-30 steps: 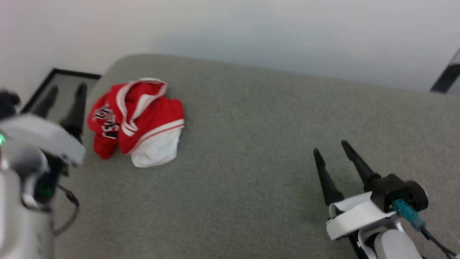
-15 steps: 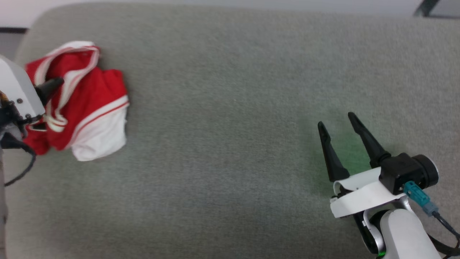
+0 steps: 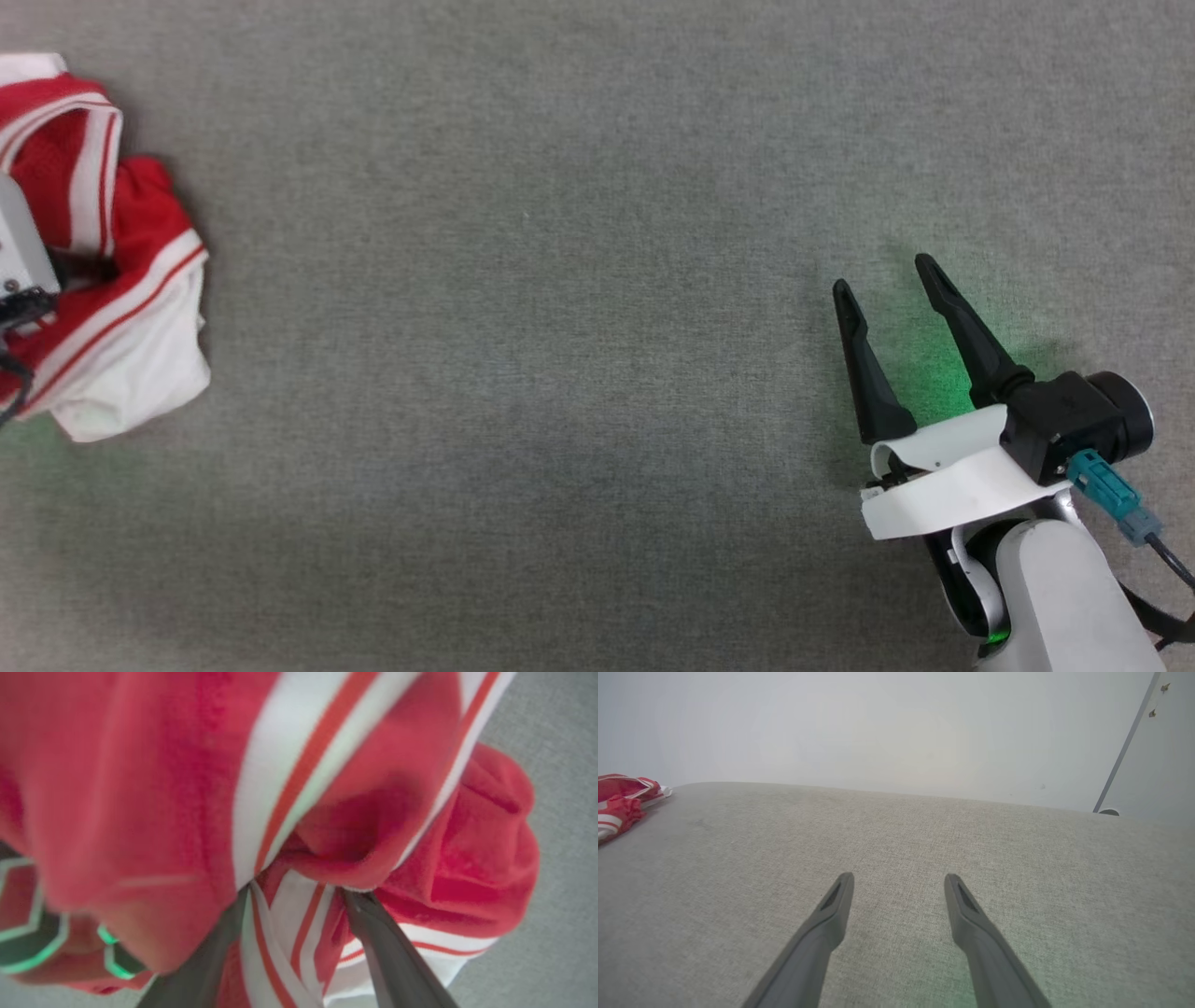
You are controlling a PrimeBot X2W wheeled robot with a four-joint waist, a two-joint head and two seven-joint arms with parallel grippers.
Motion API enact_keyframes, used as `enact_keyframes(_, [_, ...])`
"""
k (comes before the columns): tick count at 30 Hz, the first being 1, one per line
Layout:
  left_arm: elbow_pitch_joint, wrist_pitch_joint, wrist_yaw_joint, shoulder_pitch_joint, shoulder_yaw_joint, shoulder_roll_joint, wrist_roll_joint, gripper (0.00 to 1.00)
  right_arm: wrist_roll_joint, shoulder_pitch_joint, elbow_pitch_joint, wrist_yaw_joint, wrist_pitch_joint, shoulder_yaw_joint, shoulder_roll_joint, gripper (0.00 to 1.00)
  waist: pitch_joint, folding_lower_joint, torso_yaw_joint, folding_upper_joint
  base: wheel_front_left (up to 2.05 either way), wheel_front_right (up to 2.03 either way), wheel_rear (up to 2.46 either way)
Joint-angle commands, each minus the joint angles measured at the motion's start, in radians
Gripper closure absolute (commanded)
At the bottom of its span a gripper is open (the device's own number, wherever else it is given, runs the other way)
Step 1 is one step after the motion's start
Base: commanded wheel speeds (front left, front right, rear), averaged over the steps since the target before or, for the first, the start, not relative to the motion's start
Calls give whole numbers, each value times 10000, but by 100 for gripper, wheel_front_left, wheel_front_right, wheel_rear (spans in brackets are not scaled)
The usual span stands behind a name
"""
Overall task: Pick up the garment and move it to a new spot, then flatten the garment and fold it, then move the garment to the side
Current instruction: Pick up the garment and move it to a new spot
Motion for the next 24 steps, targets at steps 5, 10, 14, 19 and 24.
enact_keyframes(5, [705, -201, -11, 285, -265, -606, -59, 52, 61, -175, -101, -10, 104, -51, 44, 0, 260, 0, -112, 0, 0, 0, 0])
enact_keyframes(10, [751, -454, -219, 13, -295, -528, -80, 100, 74, -113, -25, -10, 144, -46, 60, 0, -89, 0, 71, 0, 0, 0, 0])
enact_keyframes(14, [471, -701, -340, -301, -323, -370, 19, 100, 123, 26, 58, -10, 150, -54, 62, 0, -448, 0, 196, 0, 0, 0, 0])
enact_keyframes(19, [-93, -1421, -552, -655, -454, -88, 330, 100, 177, 284, 208, -10, 180, -38, 55, 0, -1210, 0, 399, 0, 0, 0, 0])
enact_keyframes(24, [-734, -2101, -677, -935, -704, -101, 617, 100, 299, 681, 304, -10, 223, -107, 67, 0, -2038, 0, 639, 0, 0, 0, 0])
